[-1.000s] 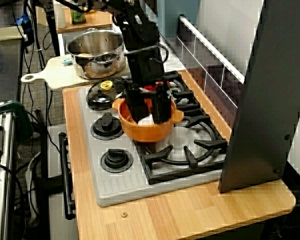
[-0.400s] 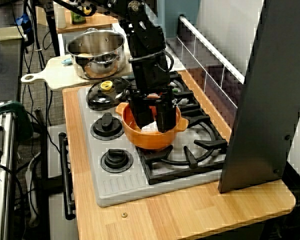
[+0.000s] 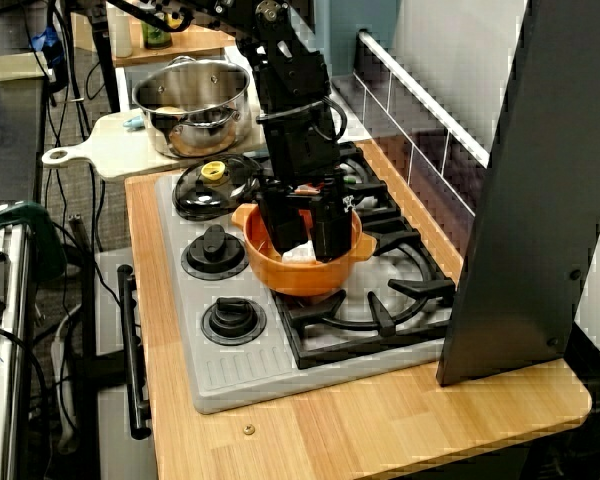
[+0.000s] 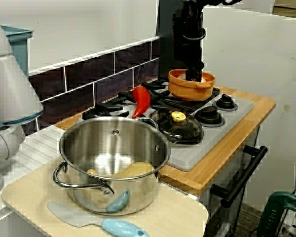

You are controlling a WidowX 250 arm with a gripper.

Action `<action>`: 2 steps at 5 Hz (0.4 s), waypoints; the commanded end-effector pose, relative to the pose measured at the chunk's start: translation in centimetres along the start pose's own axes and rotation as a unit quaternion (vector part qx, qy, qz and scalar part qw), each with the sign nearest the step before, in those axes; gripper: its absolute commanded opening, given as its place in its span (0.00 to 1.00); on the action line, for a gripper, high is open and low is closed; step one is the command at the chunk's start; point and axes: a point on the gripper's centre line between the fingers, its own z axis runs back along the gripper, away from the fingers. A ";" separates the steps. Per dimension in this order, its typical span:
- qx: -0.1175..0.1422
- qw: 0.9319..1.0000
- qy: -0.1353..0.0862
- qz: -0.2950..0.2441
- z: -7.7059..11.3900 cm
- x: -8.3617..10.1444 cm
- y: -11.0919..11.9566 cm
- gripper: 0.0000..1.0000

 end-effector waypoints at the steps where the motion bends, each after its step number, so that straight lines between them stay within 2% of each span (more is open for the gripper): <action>1: 0.001 0.999 -0.004 -0.045 1.4 1.2 -0.6 1.00; 2: 0.022 0.997 -0.006 -0.072 1.3 1.7 -1.0 1.00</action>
